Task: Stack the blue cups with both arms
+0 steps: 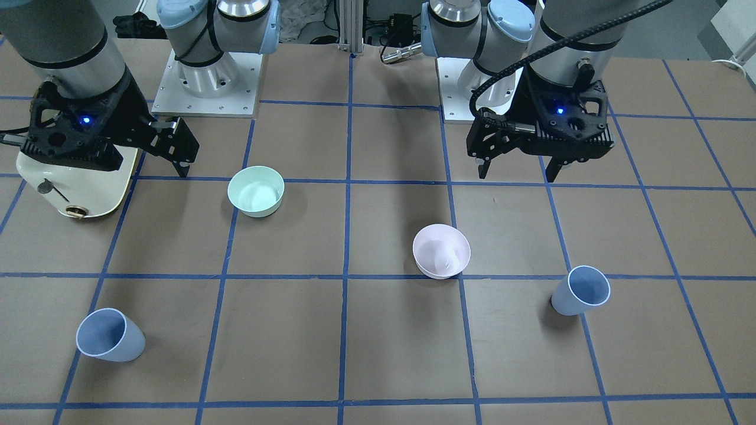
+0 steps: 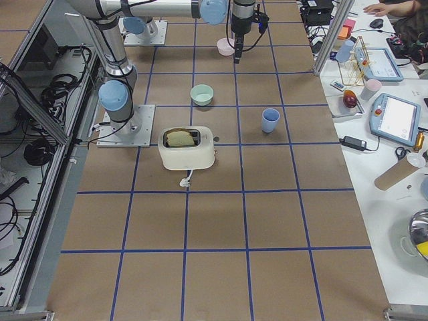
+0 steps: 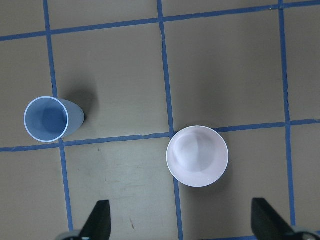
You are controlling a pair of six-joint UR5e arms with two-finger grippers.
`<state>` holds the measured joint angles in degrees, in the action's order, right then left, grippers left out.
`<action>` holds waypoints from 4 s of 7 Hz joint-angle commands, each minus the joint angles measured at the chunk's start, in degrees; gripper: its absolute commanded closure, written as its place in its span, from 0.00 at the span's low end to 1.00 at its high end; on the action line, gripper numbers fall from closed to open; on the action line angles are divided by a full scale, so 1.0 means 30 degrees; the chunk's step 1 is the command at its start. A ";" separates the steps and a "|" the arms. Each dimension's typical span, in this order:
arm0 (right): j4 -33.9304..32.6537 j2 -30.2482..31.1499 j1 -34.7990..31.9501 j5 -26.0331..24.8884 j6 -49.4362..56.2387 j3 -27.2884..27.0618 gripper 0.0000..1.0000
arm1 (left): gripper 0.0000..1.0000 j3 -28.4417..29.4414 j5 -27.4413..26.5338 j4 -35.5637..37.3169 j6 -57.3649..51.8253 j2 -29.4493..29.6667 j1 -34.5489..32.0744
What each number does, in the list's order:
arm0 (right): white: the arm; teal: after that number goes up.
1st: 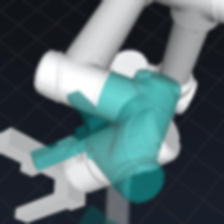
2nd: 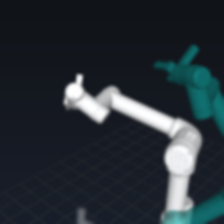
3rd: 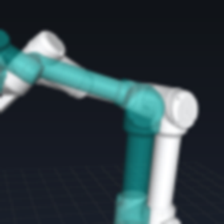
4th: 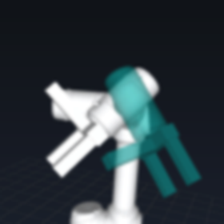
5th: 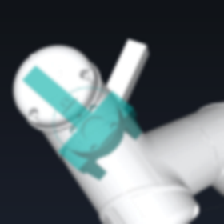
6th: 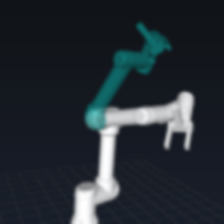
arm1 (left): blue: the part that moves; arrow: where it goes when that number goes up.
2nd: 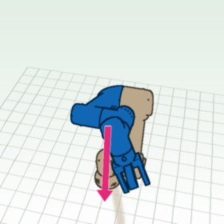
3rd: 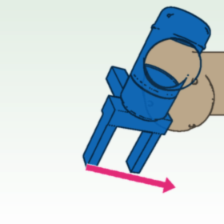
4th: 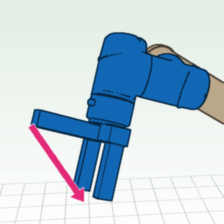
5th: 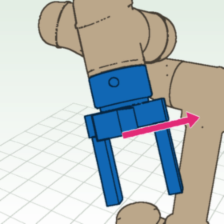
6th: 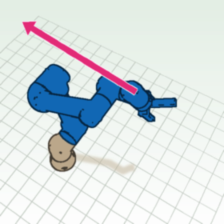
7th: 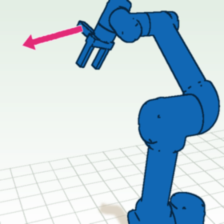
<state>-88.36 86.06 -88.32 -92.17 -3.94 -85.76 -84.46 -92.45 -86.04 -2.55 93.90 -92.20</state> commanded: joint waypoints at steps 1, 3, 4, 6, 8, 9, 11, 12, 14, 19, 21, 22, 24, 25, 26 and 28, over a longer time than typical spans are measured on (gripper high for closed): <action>-0.0047 0.0084 -0.0002 0.0048 0.0226 -0.0036 0.00 | 0.00 -0.0030 -0.0003 0.0000 0.0000 -0.0010 -0.0001; -0.0135 0.0084 -0.0002 0.0048 0.0200 -0.0036 0.00 | 0.00 -0.0001 -0.0002 0.0087 -0.0029 0.0251 0.0057; -0.0135 0.0084 -0.0002 0.0048 0.0200 -0.0035 0.00 | 0.00 -0.0117 -0.0032 0.1248 -0.0059 0.0746 0.0174; -0.0164 0.0055 -0.0002 0.0048 0.0229 -0.0006 0.00 | 0.00 -0.1428 -0.0032 0.3467 -0.0379 0.2557 0.1862; -0.0164 -0.0033 0.0028 0.0048 0.0229 -0.0006 0.00 | 0.00 -0.2779 -0.0148 0.5094 -0.2357 0.4084 0.3827; -0.0164 -0.0033 0.0115 0.0048 0.0258 -0.0006 0.00 | 0.00 -0.3307 -0.0120 0.6287 -0.3156 0.4613 0.4794; -0.0194 -0.0150 0.0319 0.0019 0.0142 -0.0006 0.00 | 0.00 -0.3897 -0.0990 0.8138 -0.3282 0.5987 0.5418; -0.0281 -0.0180 0.0321 -0.0010 0.0054 0.0052 0.00 | 0.01 -0.3927 -0.1405 0.8521 -0.3050 0.6575 0.5535; -0.1682 -0.0500 0.1803 0.0046 0.0287 0.0227 0.00 | 0.73 -0.3840 -0.1409 0.8994 -0.2989 0.7108 0.5536; -0.6012 -0.5241 0.4645 -0.0012 0.4754 0.1546 0.00 | 1.00 -0.2879 -0.1380 0.9377 -0.1417 0.6350 0.3089; -0.6924 -0.6446 0.5242 -0.0068 0.5529 0.1954 0.00 | 1.00 -0.0715 -0.1002 0.9201 0.2764 0.7165 0.0801; -0.7222 -0.7117 0.5271 0.0018 0.6837 0.1899 0.00 | 1.00 0.0079 -0.0564 0.9257 0.4349 0.7573 -0.0660; -0.7225 -0.7997 0.5272 0.0048 0.7231 0.1781 0.00 | 1.00 0.3524 -0.0530 0.9084 0.6935 0.9879 -0.3590; -0.7254 -0.8524 0.5272 0.0222 0.7231 0.1810 0.00 | 1.00 0.4530 -0.0124 0.9053 0.7552 1.0907 -0.5025; -0.7254 -0.8965 0.5272 0.1471 0.7289 0.1839 0.00 | 1.00 0.4569 -0.0265 0.9052 0.7993 1.1410 -0.6374; -0.7312 -0.9230 0.5272 0.1748 0.7290 0.1839 0.00 | 0.90 0.4539 -0.0061 0.9110 0.8468 1.2582 -0.6884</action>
<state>-110.12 59.20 -72.51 -87.53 17.94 -80.30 -71.02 -92.82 -58.84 22.34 129.57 -111.55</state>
